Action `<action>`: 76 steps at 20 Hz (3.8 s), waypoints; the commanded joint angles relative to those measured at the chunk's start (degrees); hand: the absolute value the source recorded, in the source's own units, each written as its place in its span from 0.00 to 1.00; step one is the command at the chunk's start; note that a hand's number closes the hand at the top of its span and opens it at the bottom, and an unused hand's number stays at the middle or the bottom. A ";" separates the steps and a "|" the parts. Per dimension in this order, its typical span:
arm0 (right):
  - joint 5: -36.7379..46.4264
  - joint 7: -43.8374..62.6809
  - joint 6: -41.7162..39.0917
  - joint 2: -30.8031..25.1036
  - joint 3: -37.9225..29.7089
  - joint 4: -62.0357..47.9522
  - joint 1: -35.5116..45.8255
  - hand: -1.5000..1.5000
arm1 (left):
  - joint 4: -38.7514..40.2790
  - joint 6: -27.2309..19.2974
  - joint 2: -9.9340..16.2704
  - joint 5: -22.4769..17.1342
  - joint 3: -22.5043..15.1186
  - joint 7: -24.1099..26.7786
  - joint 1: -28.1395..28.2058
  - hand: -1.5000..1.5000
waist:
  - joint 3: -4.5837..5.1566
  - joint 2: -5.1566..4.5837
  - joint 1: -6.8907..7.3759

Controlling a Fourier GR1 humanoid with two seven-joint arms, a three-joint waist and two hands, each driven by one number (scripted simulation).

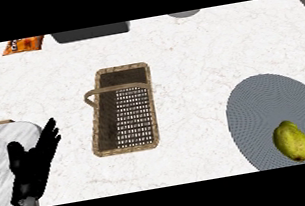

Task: Pick the pear from the placemat and place it in the basket

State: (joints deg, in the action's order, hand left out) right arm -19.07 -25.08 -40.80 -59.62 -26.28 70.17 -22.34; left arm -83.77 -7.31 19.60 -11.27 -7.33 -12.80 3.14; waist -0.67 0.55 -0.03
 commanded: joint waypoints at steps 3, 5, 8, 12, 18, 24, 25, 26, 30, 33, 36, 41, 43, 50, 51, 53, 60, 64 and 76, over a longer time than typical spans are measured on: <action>0.47 -3.16 -2.58 3.83 3.31 -0.82 4.51 0.00 | 4.28 -0.16 -2.81 0.51 -1.45 -0.02 4.17 0.50 | 0.63 -0.66 0.61; 2.01 -5.49 -1.53 6.34 4.39 0.26 3.77 0.00 | 7.71 2.47 -0.64 0.04 0.36 1.82 3.80 0.50 | 0.63 -0.68 0.05; 2.61 -1.83 1.77 9.13 6.71 1.42 6.22 0.00 | 3.12 3.53 -0.03 -1.47 0.81 -0.98 4.36 0.50 | 0.63 -0.58 0.51; 5.81 -0.32 4.34 10.93 9.13 3.92 7.81 0.00 | 5.40 2.65 -0.96 -0.36 1.26 -1.20 2.61 0.50 | 0.66 -0.65 0.30; 9.30 1.73 6.16 13.82 11.28 8.50 6.56 0.00 | 2.62 -0.46 -3.89 2.59 -0.72 -2.06 3.45 0.50 | 0.68 -0.51 -0.12; 14.13 1.42 10.37 19.77 15.46 5.48 11.12 0.00 | 5.15 2.06 -2.63 1.51 1.63 -1.07 3.53 0.50 | 0.66 -0.67 0.34; 14.60 -0.78 9.57 19.50 14.74 4.55 11.17 0.00 | 4.65 3.54 -1.79 0.72 2.37 -1.37 2.61 0.50 | 0.65 -0.62 0.15; 16.02 -2.15 10.20 20.03 15.11 3.63 10.26 0.00 | 3.35 2.48 -2.89 1.45 0.98 -2.66 3.60 0.50 | 0.63 -0.60 0.15; 16.60 -0.07 11.81 21.98 15.71 5.44 10.81 0.00 | 4.07 3.72 -3.35 0.70 1.64 -1.07 5.25 0.50 | 0.66 -0.62 0.29; 17.55 0.97 13.41 23.65 15.97 5.66 11.14 0.00 | 3.87 3.15 -3.62 2.45 1.22 -0.36 5.19 0.50 | 0.67 -0.58 0.14; 17.51 3.49 14.20 25.84 17.02 8.92 10.97 0.00 | 4.23 2.54 -3.81 2.93 1.63 -2.14 3.39 0.50 | 0.70 -0.55 -0.18; 20.93 1.52 15.42 26.79 17.45 1.66 17.09 0.00 | 6.92 3.60 -4.28 3.33 2.48 0.45 2.06 0.50 | 0.66 -0.73 0.24; 18.83 3.39 12.96 25.19 16.14 4.13 15.79 0.00 | 1.82 3.52 -2.80 1.91 3.34 -5.51 2.35 0.50 | 0.65 -0.58 0.14; 27.14 5.03 16.55 29.45 22.74 6.93 12.65 0.00 | 1.23 3.20 -4.64 3.70 2.40 -1.89 5.72 0.50 | 0.67 -0.55 0.09; 24.96 6.63 14.13 27.20 20.76 6.44 15.01 0.00 | 6.09 1.71 -6.40 5.28 1.65 -2.37 1.41 0.50 | 0.70 -0.67 -0.28; 27.28 8.14 16.71 30.50 22.93 7.92 14.80 0.00 | 2.88 4.38 -3.06 3.51 4.23 -2.83 3.67 0.50 | 0.69 -0.55 0.03; 28.34 3.82 17.58 32.32 22.37 6.36 13.06 0.00 | 4.20 4.28 -5.14 3.39 4.46 -2.13 3.92 0.50 | 0.67 -0.56 -0.14; 28.78 5.38 17.63 33.08 22.03 4.78 16.13 0.00 | 3.96 3.59 -6.25 5.50 3.31 -1.16 3.93 0.50 | 0.67 -0.58 -0.02; 39.31 -3.38 28.14 35.00 23.99 1.82 15.76 1.00 | 1.87 3.86 -7.09 5.95 3.45 -1.58 6.60 0.50 | 0.65 -0.57 0.10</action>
State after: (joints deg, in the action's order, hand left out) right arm 16.83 -25.41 -15.44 -25.57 -3.62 73.51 -5.03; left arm -85.34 -3.14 13.91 -6.06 -2.70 -12.73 5.99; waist -0.34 0.86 -0.01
